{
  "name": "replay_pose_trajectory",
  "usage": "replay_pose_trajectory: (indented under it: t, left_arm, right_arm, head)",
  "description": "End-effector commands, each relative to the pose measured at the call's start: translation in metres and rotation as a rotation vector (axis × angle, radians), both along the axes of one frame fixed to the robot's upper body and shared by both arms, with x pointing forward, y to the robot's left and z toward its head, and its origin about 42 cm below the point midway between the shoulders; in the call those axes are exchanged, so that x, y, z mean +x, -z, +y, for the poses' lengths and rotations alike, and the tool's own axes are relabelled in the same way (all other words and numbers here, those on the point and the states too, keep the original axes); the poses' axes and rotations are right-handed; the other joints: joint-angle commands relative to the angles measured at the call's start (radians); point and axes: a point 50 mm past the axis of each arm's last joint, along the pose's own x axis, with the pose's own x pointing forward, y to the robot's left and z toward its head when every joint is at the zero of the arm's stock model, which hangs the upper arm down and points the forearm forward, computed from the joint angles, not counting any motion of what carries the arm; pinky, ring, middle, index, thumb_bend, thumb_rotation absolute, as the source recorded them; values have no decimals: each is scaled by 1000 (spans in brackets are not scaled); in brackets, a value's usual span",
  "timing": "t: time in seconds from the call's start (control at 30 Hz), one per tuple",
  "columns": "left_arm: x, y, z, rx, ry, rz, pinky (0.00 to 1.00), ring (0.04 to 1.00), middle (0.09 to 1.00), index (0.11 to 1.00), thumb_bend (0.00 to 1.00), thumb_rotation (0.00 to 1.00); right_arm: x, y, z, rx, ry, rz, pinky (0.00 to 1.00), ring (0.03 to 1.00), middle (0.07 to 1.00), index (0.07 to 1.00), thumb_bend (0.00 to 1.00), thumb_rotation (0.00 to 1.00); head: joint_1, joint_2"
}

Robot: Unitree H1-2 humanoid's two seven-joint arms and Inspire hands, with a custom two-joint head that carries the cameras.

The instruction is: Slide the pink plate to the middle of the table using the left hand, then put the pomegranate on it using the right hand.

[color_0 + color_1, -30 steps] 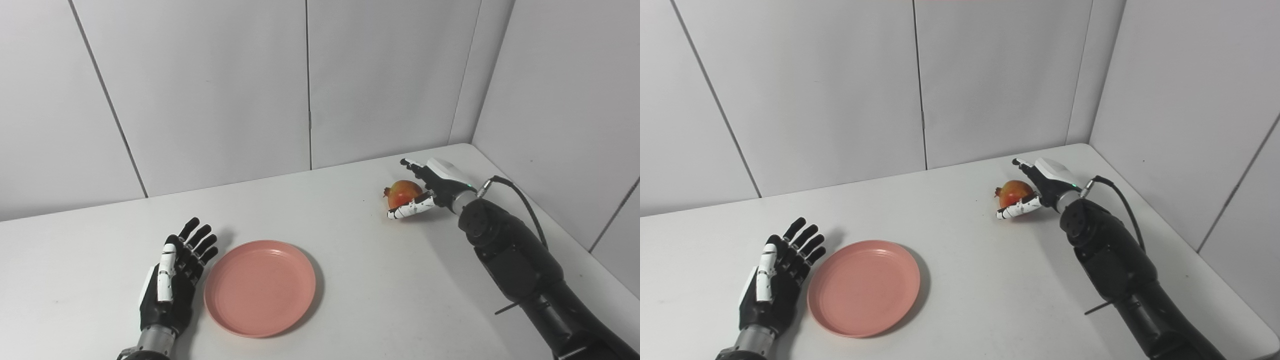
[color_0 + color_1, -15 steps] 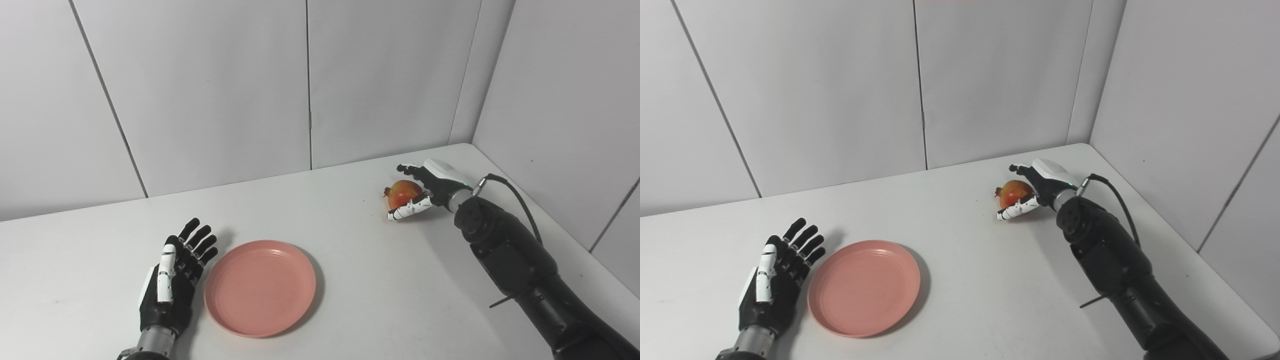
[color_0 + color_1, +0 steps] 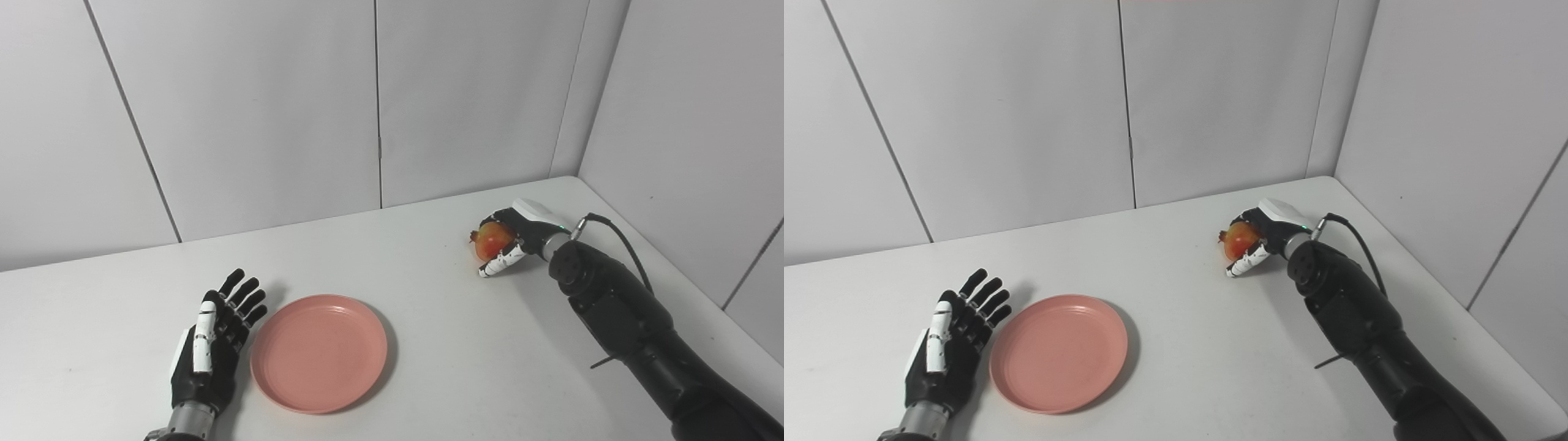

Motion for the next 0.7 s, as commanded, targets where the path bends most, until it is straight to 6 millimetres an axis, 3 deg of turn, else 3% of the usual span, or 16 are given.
replay_pose_trajectory:
  t: [0.0,0.17,0.2,0.27,0.67]
  left_arm:
    - [-6,18,3,18,5,93,862,861,864,855,387,1000]
    - [-6,18,2,20,1,97,860,858,861,851,394,1000]
    - [-6,18,1,20,0,98,859,858,861,851,394,1000]
    - [-6,18,1,20,0,98,859,858,861,852,393,1000]
    - [-5,17,-4,22,0,96,861,861,864,854,392,1000]
  right_arm:
    - [14,-37,0,-5,-27,-107,471,518,570,594,648,127]
    - [11,-37,-1,33,-35,-167,398,451,506,570,589,57]
    - [11,-37,-1,44,-33,-176,392,442,497,517,532,109]
    - [9,-38,-2,59,-32,-189,387,437,494,499,513,126]
    - [-6,-55,-4,139,-25,-278,387,444,501,489,501,132]
  head:
    - [2,-1]
    - [6,-1]
    - [8,-2]
    - [9,-2]
    - [28,2]
